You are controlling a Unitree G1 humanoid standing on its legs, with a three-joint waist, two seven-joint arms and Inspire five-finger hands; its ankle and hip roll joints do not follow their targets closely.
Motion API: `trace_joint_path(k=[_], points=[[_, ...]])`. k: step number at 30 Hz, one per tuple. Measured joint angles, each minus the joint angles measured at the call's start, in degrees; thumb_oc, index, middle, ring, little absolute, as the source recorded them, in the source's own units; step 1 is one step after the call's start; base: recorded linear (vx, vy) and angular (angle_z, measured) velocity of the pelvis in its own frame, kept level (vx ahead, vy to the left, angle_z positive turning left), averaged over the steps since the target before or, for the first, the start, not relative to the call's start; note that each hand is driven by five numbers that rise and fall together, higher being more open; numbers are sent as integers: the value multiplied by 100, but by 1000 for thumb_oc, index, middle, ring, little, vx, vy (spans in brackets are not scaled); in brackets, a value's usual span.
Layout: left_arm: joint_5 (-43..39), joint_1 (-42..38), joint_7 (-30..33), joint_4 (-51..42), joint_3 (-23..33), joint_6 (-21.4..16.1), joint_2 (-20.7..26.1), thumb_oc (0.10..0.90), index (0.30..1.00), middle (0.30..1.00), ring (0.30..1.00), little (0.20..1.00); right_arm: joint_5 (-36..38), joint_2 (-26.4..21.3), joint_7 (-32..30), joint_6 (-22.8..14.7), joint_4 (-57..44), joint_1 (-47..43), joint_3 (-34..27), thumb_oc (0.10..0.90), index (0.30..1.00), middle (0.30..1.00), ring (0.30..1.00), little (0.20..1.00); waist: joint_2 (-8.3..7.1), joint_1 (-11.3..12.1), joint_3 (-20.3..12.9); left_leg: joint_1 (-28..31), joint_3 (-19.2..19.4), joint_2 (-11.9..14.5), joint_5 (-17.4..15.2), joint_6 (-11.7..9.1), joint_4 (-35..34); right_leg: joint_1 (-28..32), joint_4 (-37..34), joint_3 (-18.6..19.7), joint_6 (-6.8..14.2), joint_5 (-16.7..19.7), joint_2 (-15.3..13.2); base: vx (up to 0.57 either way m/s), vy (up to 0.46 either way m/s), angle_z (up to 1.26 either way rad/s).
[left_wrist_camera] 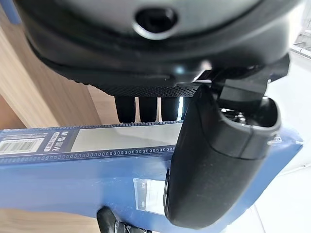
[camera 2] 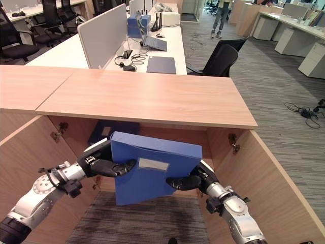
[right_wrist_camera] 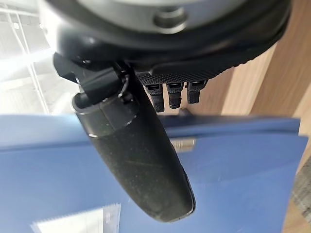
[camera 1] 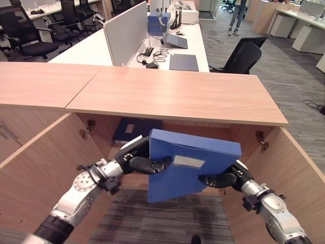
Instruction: Put the empty folder in the office cabinet
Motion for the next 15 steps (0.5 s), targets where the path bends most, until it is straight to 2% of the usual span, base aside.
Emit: trace_joint_path(k=[4,5,6,7,11,15], points=[[-300,-211,10,80,-145,73,-34,400,300,300,300,300,283,5,-19,-19,0,-189,216,800,900,900,900,900,0,-8,0,0,2,0,0,0,0,-2,0,0,0,0,0,0,0,0],[-358,-256,21,104,-167,76,-46,400,300,300,300,300,334,0,-43,-19,5,-206,234,725,787,787,787,787,0,-2,0,0,0,1,0,0,1,-1,0,-1,-1,1,1,0,0,0],[-422,-293,23,132,-186,97,-56,400,300,300,300,300,432,-51,-48,-11,8,-236,286,413,319,319,319,319,1,3,-1,1,0,0,0,0,0,0,0,-1,-1,1,0,0,0,0],[-479,-305,24,164,-187,104,-58,400,300,300,300,300,515,-137,-52,-9,9,-272,367,400,300,300,300,300,4,1,-1,1,0,-1,0,0,0,-1,0,0,-1,1,0,0,0,0],[-746,-309,20,372,-178,192,-226,400,300,300,300,300,839,-243,84,138,86,-367,698,400,300,300,300,300,4,4,-2,10,-1,1,1,0,1,6,0,-2,-3,2,3,0,0,0],[-902,-291,-22,557,-203,317,-243,400,300,300,300,300,1278,-66,276,199,477,-355,1005,400,300,300,300,300,6,7,-2,40,1,-1,2,-1,1,34,-1,-1,-4,0,0,0,0,0]])
